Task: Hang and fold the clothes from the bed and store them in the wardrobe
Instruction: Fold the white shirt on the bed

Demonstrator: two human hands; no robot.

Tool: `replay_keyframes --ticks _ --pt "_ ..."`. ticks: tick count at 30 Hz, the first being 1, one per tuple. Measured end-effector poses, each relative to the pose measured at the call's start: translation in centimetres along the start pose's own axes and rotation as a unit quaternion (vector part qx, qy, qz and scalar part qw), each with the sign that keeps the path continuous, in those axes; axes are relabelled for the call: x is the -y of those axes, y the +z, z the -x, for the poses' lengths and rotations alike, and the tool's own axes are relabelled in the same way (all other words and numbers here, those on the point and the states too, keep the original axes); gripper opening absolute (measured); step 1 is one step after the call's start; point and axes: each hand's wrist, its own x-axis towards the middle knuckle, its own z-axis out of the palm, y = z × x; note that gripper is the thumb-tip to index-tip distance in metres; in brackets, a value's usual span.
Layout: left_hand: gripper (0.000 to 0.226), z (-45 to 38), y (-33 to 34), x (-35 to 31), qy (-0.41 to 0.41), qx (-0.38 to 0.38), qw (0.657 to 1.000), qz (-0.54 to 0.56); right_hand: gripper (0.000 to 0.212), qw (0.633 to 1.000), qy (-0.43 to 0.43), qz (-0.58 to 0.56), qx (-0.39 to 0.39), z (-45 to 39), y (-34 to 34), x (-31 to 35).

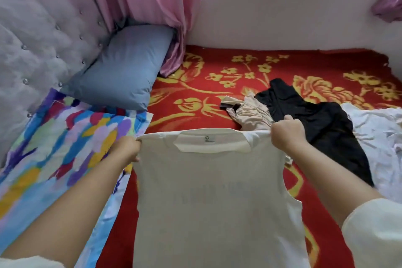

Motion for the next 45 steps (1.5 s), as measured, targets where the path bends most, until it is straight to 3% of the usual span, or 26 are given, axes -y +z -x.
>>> replay_keyframes --ticks 6,11,14,18,23,31,33,36,39,43,45 --pt "0.035 -9.8 8.0 -0.5 -0.085 -0.131 0.977 0.146 0.025 0.972 0.068 -0.207 -0.086 -11.6 9.1 4.0" --pt "0.036 -17.5 11.2 -1.6 -0.148 -0.215 0.960 0.106 0.036 0.964 0.037 -0.183 -0.190 -19.6 13.4 8.5" --pt "0.034 -22.1 13.4 -1.5 -0.166 -0.222 0.958 0.077 0.031 0.984 0.047 -0.131 -0.112 -23.9 15.6 10.9" --pt "0.032 -26.4 17.0 -0.9 -0.189 -0.208 0.957 0.079 0.039 0.992 0.032 -0.095 -0.082 -27.7 19.3 12.9" --pt "0.029 -32.3 21.2 -0.9 -0.178 -0.228 0.952 0.102 0.054 0.984 0.069 -0.136 -0.097 -33.4 23.7 15.1" --pt "0.031 -37.3 27.4 0.3 -0.187 -0.310 0.932 0.024 0.055 0.965 0.157 -0.164 -0.129 -37.5 28.8 17.6" --pt "0.029 -38.0 27.7 0.7 -0.137 -0.370 0.919 0.006 0.055 0.962 0.171 -0.169 -0.126 -37.9 28.6 17.5" --pt "0.031 -39.0 28.6 2.0 -0.029 -0.482 0.871 -0.086 0.056 0.963 0.176 -0.169 -0.116 -37.7 28.7 18.0" --pt "0.025 -39.0 28.8 2.6 0.057 -0.515 0.852 -0.075 0.054 0.948 0.154 -0.233 -0.151 -37.3 28.5 17.5" --pt "0.019 -38.3 28.9 2.4 0.244 -0.486 0.839 -0.033 0.043 0.915 -0.069 -0.276 -0.286 -33.2 28.7 19.0" --pt "0.024 -38.3 28.5 2.1 0.341 -0.443 0.829 -0.029 0.051 0.927 -0.125 -0.251 -0.248 -31.9 29.5 21.2"
